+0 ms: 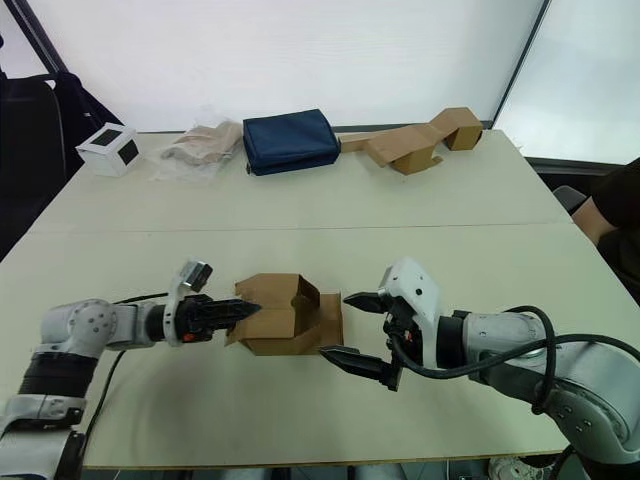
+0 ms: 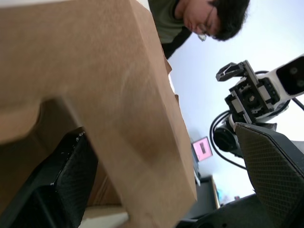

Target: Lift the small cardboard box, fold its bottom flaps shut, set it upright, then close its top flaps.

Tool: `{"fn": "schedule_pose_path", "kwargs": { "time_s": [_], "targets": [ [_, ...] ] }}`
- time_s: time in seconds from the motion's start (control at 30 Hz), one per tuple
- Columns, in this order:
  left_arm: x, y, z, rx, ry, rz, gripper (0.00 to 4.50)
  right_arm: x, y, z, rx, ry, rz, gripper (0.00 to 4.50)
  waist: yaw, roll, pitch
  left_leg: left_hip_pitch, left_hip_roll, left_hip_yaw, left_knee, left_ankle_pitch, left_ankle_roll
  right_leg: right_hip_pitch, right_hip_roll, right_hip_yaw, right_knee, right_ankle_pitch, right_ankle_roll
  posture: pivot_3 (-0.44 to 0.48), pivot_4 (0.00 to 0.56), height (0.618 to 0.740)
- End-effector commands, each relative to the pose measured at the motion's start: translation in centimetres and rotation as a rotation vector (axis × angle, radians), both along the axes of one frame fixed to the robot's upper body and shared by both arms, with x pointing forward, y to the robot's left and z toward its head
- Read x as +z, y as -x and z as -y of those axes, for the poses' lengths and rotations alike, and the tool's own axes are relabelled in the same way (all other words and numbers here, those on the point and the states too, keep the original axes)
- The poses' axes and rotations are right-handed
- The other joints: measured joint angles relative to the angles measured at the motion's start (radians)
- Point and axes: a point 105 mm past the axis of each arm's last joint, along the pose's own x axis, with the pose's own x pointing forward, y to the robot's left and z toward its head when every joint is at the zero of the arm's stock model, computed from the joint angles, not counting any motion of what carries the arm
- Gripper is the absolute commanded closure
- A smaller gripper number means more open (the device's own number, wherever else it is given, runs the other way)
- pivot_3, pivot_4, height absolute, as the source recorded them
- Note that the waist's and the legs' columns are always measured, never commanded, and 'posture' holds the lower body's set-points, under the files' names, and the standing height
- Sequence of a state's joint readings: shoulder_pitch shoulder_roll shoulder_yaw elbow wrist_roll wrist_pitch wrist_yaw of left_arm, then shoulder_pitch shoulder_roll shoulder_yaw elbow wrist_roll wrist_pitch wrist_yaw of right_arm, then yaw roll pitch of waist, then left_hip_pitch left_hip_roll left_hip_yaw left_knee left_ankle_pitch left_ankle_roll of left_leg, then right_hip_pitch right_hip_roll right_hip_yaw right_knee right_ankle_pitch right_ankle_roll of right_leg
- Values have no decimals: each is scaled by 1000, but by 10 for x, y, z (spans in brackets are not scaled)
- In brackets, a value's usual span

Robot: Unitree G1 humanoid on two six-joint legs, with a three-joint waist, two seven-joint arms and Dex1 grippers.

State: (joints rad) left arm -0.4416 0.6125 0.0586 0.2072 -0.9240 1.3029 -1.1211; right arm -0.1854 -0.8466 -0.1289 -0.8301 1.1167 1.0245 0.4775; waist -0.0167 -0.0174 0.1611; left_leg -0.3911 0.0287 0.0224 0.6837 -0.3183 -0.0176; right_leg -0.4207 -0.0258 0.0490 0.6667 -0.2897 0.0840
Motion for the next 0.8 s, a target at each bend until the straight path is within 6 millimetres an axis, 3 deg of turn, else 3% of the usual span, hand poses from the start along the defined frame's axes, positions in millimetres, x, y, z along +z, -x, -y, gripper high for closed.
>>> {"fn": "schedule_pose_path", "kwargs": {
  "time_s": [0.03,0.47,0.57,0.63,0.8],
  "targets": [
    [3,-4,-2,4,15,18,0,5,2,-3,16,-4,32,82,1,0,0,0,0,0,0,0,0,0,0,0,0,0,0,0,150,740],
    [2,-5,0,-15,52,26,0,-4,2,-3,-5,-7,19,82,3,0,0,0,0,0,0,0,0,0,0,0,0,0,0,0,150,740],
    [3,-5,2,-20,58,30,726,-7,2,-3,-6,-5,15,0,3,0,0,0,0,0,0,0,0,0,0,0,0,0,0,0,150,740],
    [6,-6,3,-22,68,30,1462,-9,2,-3,-7,-1,12,0,3,0,0,0,0,0,0,0,0,0,0,0,0,0,0,0,150,740],
    [9,-9,8,-31,67,50,1462,-12,2,-2,-11,5,6,0,4,0,0,0,0,0,0,0,0,0,0,0,0,0,0,0,150,740]
  ]
}}
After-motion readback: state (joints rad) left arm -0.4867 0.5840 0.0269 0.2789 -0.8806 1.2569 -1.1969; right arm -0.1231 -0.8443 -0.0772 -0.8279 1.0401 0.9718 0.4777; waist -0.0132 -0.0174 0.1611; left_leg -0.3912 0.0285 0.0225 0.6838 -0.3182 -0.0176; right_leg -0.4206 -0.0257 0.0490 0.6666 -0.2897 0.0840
